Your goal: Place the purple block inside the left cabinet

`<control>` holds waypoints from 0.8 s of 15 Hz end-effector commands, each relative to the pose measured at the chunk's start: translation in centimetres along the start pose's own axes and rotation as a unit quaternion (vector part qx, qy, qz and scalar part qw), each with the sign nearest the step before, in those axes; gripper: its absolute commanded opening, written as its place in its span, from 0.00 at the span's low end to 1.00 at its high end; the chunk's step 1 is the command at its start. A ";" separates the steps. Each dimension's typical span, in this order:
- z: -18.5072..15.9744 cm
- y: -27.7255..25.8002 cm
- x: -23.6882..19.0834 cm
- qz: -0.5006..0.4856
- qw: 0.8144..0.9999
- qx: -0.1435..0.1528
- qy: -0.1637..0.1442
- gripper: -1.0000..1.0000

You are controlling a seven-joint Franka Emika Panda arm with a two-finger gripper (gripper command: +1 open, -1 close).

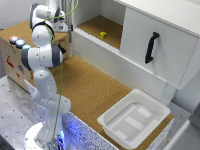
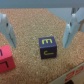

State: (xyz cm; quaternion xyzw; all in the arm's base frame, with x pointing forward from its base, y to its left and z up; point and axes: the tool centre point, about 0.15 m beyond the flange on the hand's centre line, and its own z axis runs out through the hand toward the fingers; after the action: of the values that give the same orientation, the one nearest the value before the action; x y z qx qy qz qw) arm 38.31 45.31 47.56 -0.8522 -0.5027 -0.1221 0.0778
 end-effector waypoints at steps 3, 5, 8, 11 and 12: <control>3.3 1.6 4.4 -0.018 0.995 -0.025 -0.094 1.00; 3.7 2.2 4.3 -0.017 0.994 -0.029 -0.103 1.00; 4.1 2.7 4.3 -0.014 0.993 -0.033 -0.112 0.00; 4.7 2.6 4.3 -0.015 0.992 -0.028 -0.121 0.00; 5.1 2.4 4.3 -0.018 0.991 -0.032 -0.127 0.00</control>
State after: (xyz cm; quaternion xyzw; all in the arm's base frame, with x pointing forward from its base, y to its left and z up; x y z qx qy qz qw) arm 41.36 46.45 43.98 -0.8466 -0.5207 -0.1002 0.0464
